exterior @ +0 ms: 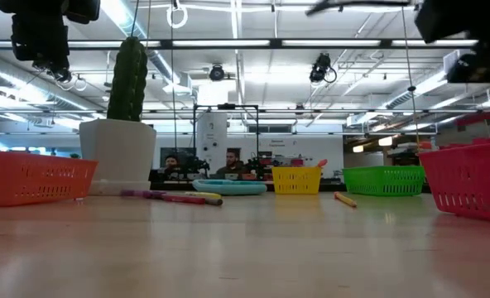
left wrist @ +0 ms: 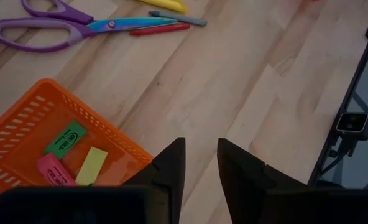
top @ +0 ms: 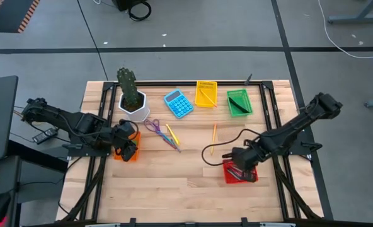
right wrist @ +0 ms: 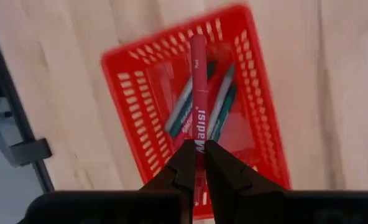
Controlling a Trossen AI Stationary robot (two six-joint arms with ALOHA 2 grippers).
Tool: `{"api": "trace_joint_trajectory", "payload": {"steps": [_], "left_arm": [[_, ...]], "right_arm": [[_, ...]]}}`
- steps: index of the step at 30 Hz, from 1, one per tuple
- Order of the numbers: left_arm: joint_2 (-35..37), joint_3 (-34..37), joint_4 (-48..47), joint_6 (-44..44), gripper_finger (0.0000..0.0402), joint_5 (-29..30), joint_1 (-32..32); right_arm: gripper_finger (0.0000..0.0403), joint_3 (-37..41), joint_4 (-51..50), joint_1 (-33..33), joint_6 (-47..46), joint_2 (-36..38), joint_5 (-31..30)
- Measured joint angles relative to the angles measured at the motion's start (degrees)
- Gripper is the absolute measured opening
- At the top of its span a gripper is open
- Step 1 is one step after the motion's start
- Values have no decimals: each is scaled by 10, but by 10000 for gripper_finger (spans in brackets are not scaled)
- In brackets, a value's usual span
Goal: Sort crayons/erasers/pens/pencils in bins
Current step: Put the right red crayon into the red bin
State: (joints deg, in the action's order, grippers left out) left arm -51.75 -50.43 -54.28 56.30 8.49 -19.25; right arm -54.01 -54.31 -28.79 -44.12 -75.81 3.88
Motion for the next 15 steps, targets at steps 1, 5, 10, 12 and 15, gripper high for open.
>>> {"api": "trace_joint_trajectory", "payload": {"steps": [1, 5, 10, 12, 15], "left_arm": [[0, 0, 0, 0, 102, 0, 0], [0, 0, 0, 0, 102, 0, 0], [0, 0, 0, 3, 103, 0, 0], [0, 0, 0, 10, 103, 2, 0], [0, 0, 0, 25, 103, 7, 0]], "right_arm": [[32, 15, 8, -7, -14, 6, 0], [32, 60, 39, -26, -41, 14, -2], [32, 101, 96, -30, -38, 14, -13], [32, 117, 114, -30, -40, 14, -22], [32, 140, 139, -30, -41, 12, -24]]}}
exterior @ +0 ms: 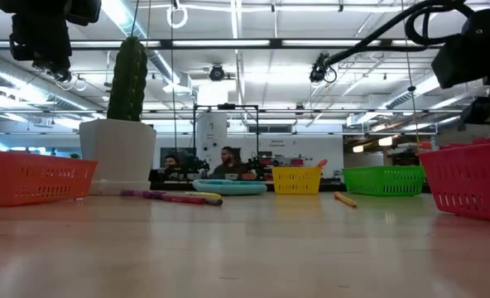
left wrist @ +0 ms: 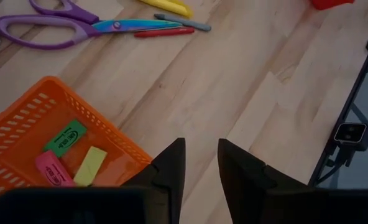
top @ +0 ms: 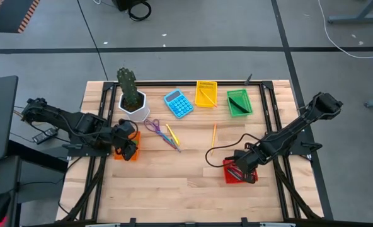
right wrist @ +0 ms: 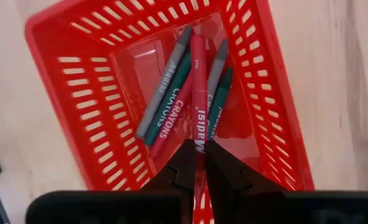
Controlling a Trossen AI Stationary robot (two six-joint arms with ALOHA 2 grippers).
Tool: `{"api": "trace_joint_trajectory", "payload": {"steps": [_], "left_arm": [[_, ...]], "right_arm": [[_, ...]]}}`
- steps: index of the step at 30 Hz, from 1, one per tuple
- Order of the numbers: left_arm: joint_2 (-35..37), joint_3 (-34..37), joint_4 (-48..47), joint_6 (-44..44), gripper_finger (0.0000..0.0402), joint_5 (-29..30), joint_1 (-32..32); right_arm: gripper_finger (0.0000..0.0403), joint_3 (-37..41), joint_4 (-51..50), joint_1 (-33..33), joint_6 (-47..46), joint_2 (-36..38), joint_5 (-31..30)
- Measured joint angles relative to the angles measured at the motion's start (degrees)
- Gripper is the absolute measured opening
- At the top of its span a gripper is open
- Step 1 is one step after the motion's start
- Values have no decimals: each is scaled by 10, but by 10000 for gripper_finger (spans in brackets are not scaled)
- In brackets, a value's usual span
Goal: Sort crayons/erasers/pens/pencils in bins
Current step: Put the right red crayon into the red bin
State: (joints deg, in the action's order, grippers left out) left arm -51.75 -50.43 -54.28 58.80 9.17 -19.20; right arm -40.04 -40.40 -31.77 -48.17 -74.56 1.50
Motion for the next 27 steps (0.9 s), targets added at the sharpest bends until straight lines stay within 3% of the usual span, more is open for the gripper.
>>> {"api": "trace_joint_trajectory", "payload": {"steps": [12, 27], "left_arm": [[0, 0, 0, 10, 99, 2, 0], [-32, 0, -3, 1, 94, 69, -3]], "right_arm": [[33, 46, 66, 1, 0, 0, -12], [46, 70, 99, 1, -30, -1, -14]]}}
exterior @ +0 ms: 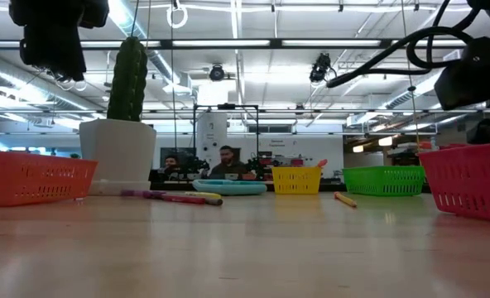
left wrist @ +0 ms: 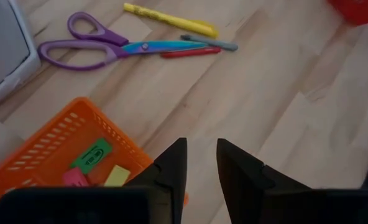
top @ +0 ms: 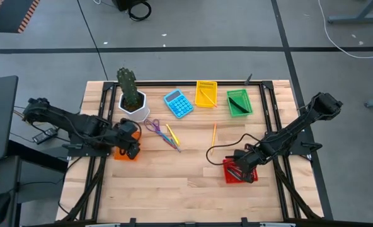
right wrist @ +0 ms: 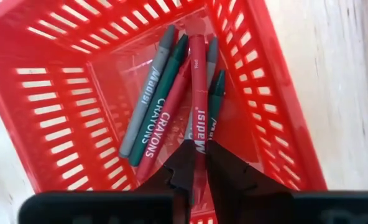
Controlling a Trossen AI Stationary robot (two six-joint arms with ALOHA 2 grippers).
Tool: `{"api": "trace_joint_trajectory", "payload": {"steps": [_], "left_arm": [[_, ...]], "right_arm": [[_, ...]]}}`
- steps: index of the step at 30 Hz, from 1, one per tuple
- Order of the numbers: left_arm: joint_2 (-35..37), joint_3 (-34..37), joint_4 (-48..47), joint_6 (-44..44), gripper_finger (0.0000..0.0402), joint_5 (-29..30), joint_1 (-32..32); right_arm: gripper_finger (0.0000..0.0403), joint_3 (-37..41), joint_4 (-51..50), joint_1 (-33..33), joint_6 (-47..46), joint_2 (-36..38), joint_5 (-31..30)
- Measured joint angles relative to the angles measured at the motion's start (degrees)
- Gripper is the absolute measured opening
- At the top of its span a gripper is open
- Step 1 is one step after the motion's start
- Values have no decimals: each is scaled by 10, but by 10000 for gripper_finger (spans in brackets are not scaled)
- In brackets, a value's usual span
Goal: Sort crayons/erasers/pens/pencils in bins
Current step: Put the right red crayon into the red bin, then put the yellow pencil into the yellow bin
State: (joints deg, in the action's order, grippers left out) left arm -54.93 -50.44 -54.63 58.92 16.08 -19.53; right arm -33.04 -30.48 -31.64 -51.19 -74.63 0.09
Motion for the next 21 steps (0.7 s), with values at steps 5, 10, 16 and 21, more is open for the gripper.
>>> {"api": "trace_joint_trajectory", "payload": {"steps": [5, 10, 16, 21], "left_arm": [[-19, 0, 0, 0, 98, -5, 0], [-20, 0, 10, 1, 96, -7, 0], [-19, 0, 50, 4, 96, -7, 0], [-21, 0, 103, 0, 93, 14, 0]], "right_arm": [[73, -8, -1, 0, -28, 0, 18], [86, -44, -8, 0, -44, 0, 25], [86, -131, -110, 5, -44, 0, 11], [86, -207, -161, 43, -63, 0, -43]]}}
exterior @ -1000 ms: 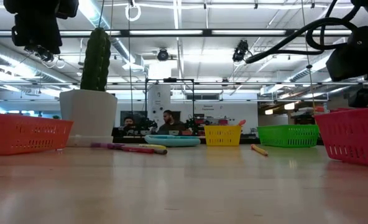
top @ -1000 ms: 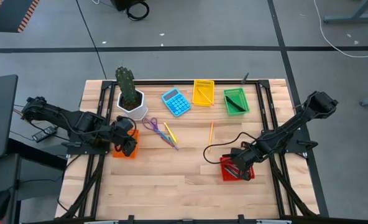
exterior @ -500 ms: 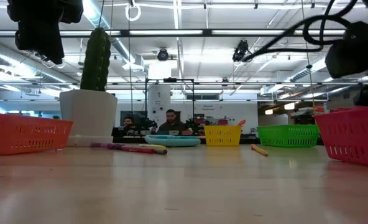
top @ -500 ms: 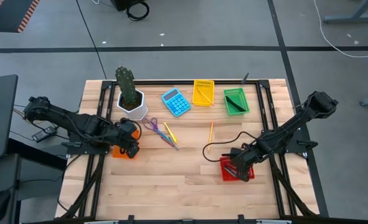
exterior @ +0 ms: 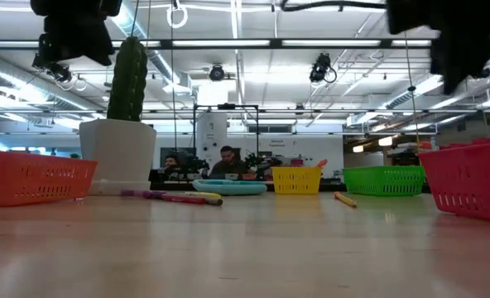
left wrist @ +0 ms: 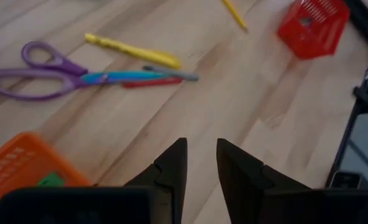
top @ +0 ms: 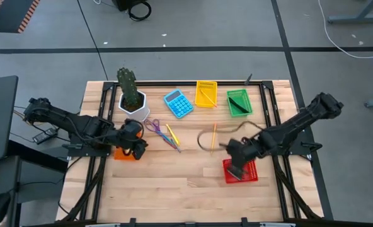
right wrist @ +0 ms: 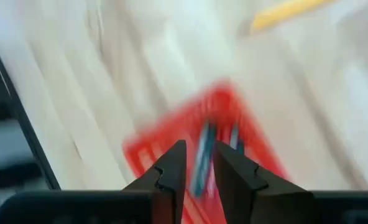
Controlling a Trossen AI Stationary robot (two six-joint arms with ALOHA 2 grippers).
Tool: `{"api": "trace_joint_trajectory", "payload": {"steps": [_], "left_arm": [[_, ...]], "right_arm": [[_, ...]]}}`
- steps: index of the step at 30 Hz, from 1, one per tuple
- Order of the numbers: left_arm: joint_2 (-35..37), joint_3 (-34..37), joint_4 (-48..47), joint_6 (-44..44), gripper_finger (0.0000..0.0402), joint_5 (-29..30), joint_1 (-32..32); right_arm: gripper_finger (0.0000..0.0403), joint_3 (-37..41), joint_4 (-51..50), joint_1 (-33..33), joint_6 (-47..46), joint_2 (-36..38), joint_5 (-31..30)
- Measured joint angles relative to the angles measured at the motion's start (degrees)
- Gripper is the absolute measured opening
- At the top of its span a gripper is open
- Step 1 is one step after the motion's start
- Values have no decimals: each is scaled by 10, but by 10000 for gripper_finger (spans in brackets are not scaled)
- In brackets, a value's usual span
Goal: Sort crayons/erasers/pens/pencils in bins
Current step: Put the yellow pencil into the yellow bin
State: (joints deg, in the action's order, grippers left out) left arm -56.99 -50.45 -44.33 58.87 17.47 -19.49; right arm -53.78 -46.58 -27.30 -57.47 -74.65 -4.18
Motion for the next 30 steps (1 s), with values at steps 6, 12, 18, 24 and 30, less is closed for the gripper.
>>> {"api": "trace_joint_trajectory", "payload": {"steps": [6, 12, 18, 24, 30], "left_arm": [[0, 0, 27, 4, 94, 14, 0], [0, 0, 31, 5, 94, 14, 0], [0, 0, 31, -8, 96, 19, 0], [1, 0, 15, -17, 94, 19, 0], [16, 0, -9, -17, 100, 3, -1]], "right_arm": [[85, -40, 0, 121, -145, 0, -43], [88, -40, 6, 249, -189, -5, -31], [108, -40, 98, 342, -179, -50, 9], [117, -72, 115, 362, -161, -153, 66], [117, -132, 48, 366, -165, -225, 51]]}}
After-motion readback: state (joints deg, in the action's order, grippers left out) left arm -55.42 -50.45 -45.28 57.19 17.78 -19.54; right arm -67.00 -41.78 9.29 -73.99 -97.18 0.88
